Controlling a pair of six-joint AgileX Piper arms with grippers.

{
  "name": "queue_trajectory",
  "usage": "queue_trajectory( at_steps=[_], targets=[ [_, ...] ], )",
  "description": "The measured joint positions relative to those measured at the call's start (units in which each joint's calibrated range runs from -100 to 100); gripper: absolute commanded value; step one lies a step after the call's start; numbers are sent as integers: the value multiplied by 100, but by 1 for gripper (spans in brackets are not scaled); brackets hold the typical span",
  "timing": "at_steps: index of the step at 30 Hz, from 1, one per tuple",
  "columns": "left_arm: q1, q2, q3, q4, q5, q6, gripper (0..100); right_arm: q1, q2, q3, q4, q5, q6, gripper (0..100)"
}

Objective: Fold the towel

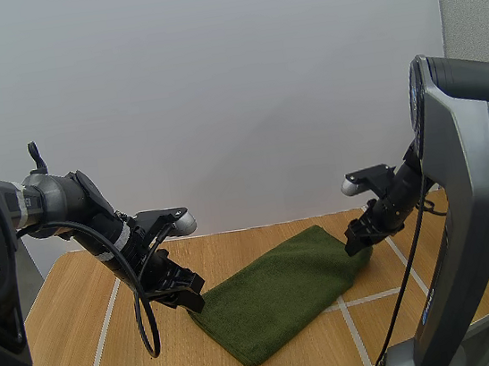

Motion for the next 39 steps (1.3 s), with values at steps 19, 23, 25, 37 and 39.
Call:
queue_trajectory(
  at_steps=[19,23,25,37,39],
  targets=[
    [14,1920,0,-390,-2343,573,93,0,-2937,-12,58,1532,55,100],
    [14,2223,-50,-545,-2473,749,93,0,-3173,-12,58,1740,65,100],
    [14,2437,-148,-592,-2506,776,93,0,-3519,-12,58,1965,74,100],
    [14,2822,-309,-1294,-1904,1309,78,0,-3794,-12,58,2164,149,100],
    [14,2822,-309,-1294,-1868,1309,55,0,-3794,-12,58,2164,160,100]
  ],
)
